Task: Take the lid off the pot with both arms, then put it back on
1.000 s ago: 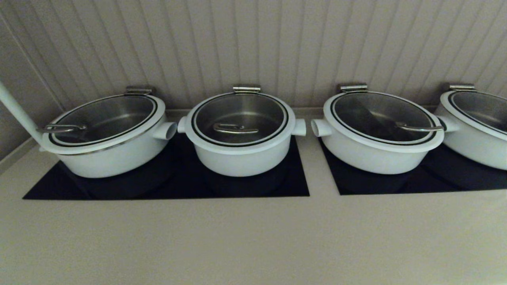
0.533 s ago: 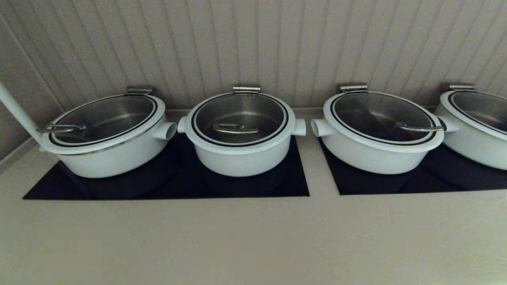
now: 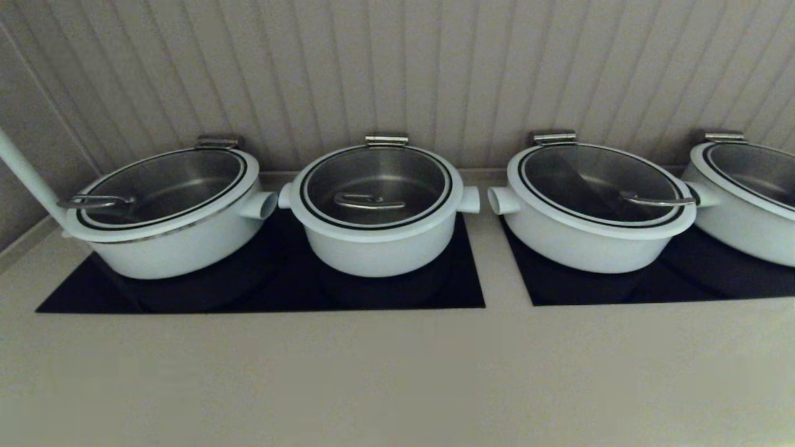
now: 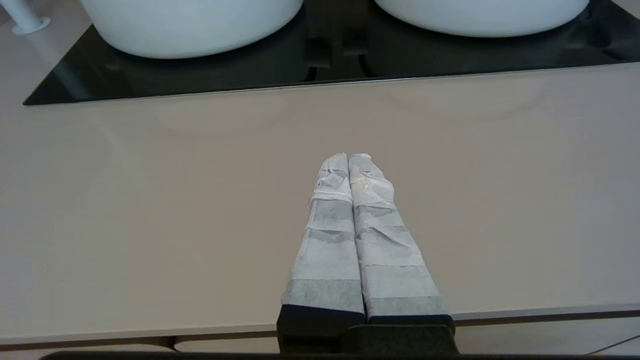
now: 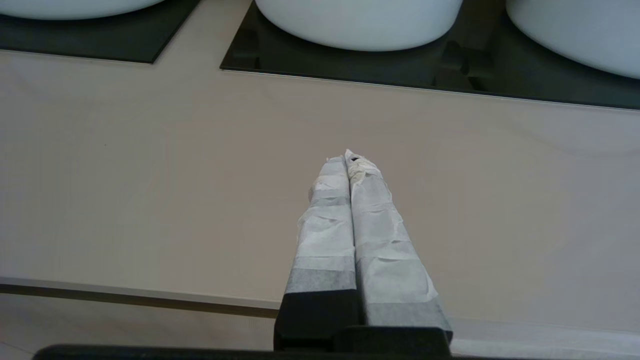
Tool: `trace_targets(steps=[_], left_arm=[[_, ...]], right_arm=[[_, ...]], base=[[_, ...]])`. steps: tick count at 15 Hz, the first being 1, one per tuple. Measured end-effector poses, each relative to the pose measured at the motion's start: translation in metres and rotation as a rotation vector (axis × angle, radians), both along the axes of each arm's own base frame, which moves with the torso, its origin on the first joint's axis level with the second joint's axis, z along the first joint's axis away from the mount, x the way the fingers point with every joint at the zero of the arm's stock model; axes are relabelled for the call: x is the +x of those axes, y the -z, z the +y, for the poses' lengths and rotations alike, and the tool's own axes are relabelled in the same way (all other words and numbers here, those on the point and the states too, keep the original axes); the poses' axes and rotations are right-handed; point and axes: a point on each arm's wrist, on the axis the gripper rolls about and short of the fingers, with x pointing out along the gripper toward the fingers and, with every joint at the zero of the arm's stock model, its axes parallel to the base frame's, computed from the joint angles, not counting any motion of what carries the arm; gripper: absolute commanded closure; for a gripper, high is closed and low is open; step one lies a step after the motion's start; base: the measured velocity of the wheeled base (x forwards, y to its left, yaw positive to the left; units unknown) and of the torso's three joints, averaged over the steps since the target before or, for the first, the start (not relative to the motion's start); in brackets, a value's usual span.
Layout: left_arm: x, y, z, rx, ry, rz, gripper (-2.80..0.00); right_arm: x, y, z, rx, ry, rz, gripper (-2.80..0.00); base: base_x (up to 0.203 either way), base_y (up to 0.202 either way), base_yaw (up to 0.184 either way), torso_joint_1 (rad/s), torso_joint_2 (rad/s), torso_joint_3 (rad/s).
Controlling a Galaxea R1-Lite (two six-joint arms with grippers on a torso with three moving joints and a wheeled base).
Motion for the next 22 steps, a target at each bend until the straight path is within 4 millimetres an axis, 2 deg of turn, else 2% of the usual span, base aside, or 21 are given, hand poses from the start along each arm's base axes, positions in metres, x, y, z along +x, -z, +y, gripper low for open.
trace_targets(steps=[22], left_arm=[[0.0,0.0,0.0,-0.009,-0.002,0.0,0.0]], right_arm=[[-0.0001,-0.0004,-0.0003,0.024,0.014,0.0,0.0]], base=[[0.0,0.0,0.0,0.0,0.0,0.0]])
